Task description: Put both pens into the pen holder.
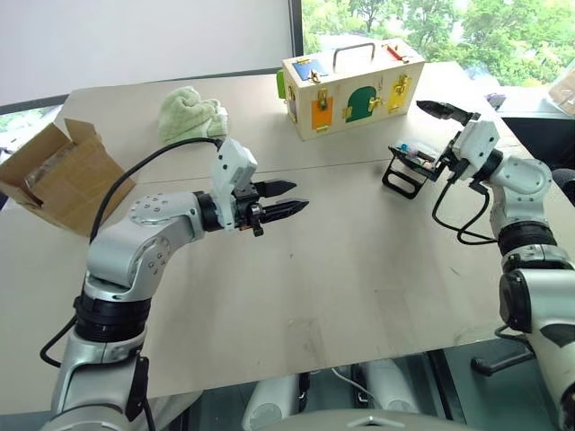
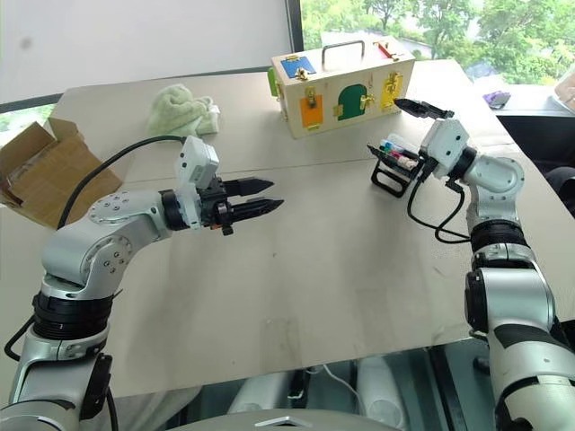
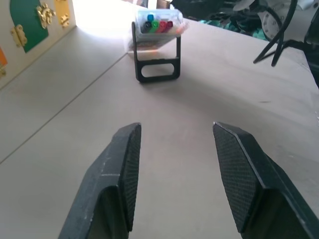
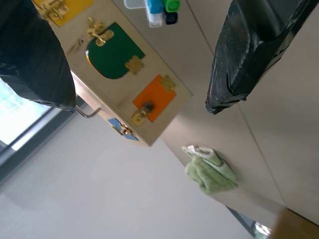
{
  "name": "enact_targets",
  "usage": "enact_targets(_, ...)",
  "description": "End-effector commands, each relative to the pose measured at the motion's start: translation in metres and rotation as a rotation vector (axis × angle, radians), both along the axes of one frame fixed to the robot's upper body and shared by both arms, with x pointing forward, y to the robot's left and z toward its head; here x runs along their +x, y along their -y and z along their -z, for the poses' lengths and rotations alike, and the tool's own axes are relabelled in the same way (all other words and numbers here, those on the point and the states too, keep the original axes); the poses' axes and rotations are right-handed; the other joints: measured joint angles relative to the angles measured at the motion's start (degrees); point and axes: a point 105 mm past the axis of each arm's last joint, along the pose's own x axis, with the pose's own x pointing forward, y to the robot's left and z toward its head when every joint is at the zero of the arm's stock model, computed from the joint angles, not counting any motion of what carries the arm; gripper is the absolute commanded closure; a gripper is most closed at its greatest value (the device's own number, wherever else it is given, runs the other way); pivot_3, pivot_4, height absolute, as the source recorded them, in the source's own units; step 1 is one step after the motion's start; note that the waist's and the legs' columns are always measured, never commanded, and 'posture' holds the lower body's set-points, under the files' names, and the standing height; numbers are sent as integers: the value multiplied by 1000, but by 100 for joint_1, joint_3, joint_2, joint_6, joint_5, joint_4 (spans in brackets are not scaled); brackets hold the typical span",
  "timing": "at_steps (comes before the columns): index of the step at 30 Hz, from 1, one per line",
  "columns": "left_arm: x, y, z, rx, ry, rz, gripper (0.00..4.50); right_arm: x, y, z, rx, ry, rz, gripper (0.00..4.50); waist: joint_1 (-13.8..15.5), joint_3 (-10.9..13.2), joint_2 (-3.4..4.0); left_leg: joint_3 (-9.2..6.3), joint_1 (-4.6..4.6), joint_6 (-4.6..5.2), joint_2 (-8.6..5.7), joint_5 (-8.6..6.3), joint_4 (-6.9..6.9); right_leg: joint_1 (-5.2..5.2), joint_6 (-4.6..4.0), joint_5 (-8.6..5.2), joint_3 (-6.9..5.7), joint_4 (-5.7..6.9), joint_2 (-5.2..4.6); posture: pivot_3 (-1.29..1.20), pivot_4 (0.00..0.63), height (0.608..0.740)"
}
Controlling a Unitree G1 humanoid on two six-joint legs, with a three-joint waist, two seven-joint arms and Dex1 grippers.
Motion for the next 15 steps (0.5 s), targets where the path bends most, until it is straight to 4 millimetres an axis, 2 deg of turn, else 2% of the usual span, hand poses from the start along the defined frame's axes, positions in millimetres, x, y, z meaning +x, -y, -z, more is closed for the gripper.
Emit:
enact_targets(1,-12,-6,-7,-54,60,-2,2177,-36,7,-10,63,-151,-107,100,36,0,1,-3,-2,0,0,0,0,1,0,0,-3,-4,-2,0,150,740)
enact_targets(3,-15,-11,0,-65,54,-28,2177,-56,8,-2,92,-280,-132,100,61,0,6,-7,-8,2,1,-2,-1,0,-1,-1,-6,-13,-6,0,150,740)
enact_targets(7,-34,-28,28,-49,36,-114,2177,-86,26,35,147,-503,-55,100,29,-2,6,-2,-2,4,3,-3,-7,3,-1,-1,4,-16,-7,0,150,740)
enact_targets(10,-43,-43,47,-22,46,-206,2177,-102,38,73,121,-631,21,100,35,-3,8,-2,7,26,6,-17,-12,7,-2,-1,3,-12,-8,0,150,740)
enact_targets(15,-53,-57,66,-1,46,-286,2177,-119,47,116,40,-745,71,100,61,-4,14,0,14,30,7,-18,-4,16,-8,4,2,-9,-10,0,150,740)
